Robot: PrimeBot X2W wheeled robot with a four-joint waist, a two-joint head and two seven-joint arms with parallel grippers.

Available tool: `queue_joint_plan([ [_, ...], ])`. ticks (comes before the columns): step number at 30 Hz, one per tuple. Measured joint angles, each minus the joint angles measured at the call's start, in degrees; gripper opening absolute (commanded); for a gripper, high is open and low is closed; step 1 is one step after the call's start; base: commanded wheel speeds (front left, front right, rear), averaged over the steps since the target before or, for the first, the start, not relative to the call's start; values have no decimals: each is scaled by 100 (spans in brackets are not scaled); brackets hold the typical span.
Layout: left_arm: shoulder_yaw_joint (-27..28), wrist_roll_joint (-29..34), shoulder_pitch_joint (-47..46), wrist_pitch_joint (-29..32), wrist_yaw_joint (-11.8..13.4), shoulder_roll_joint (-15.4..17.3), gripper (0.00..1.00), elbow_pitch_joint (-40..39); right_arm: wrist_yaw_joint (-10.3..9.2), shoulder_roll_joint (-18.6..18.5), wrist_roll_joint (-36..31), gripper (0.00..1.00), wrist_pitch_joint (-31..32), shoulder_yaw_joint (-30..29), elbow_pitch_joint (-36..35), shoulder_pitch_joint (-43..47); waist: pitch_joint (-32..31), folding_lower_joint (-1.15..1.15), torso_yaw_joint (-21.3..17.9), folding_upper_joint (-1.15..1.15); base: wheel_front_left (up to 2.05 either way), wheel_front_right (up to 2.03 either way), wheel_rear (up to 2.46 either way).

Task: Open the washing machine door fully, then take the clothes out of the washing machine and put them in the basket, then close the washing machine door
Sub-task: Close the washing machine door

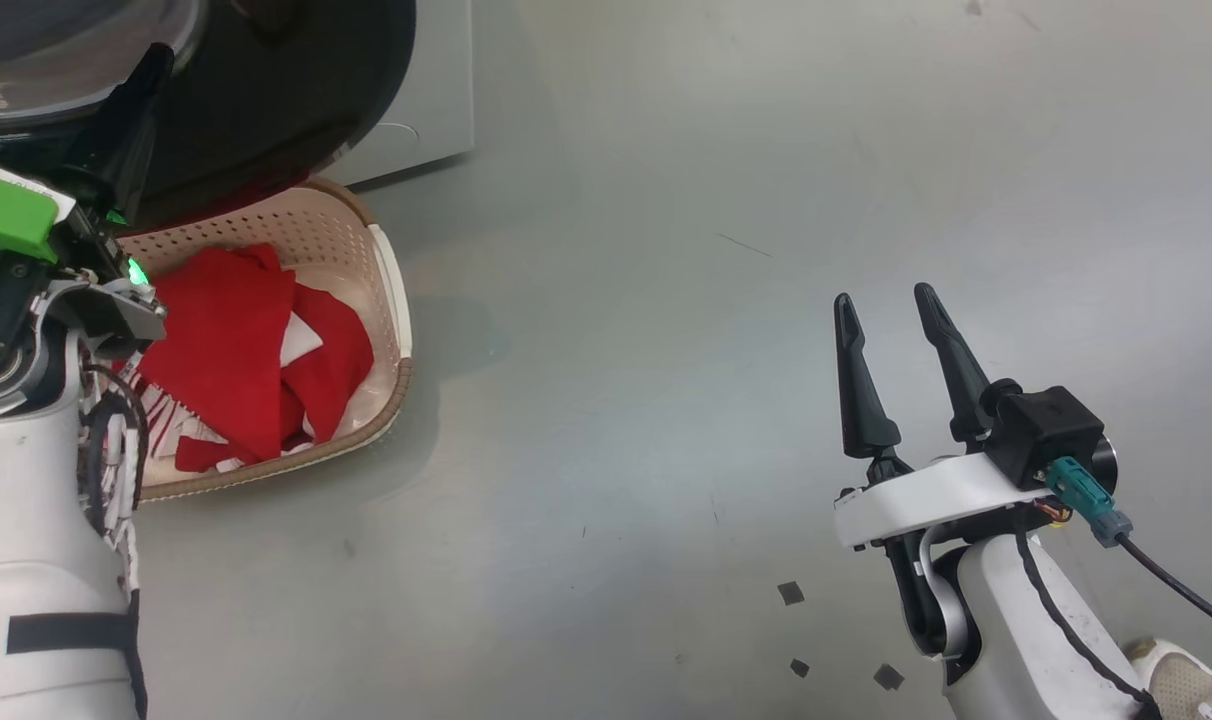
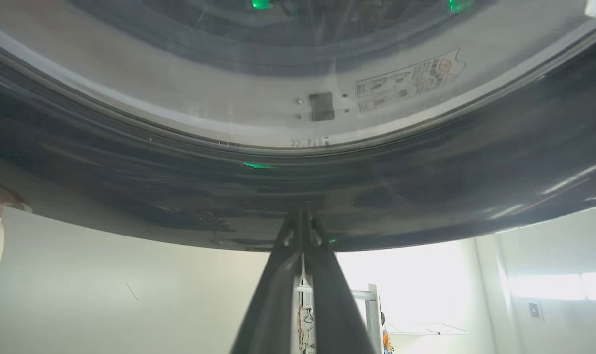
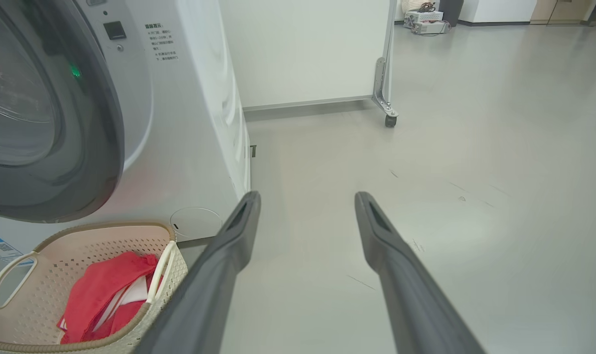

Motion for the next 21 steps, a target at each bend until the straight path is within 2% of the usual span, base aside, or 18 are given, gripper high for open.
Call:
queue_joint_plan([
  [15, 288, -335, 1230, -2, 0, -198, 2, -1228, -7, -160, -178, 100, 0, -260, -4, 49, -304, 0, 818, 0, 0, 0, 0],
  [16, 297, -345, 1307, -2, 0, -213, 14, -1288, -7, -175, -193, 100, 0, -271, -4, 51, -323, 0, 873, 0, 0, 0, 0],
  [17, 299, -345, 1388, -3, 0, -227, 14, -1351, -7, -189, -193, 100, 0, -276, -3, 52, -342, 0, 925, 0, 0, 0, 0],
  [21, 332, -470, 1683, -4, 0, -286, 47, -1602, -7, -201, -204, 100, 0, -279, 11, 54, -440, 0, 1118, 0, 0, 0, 0],
])
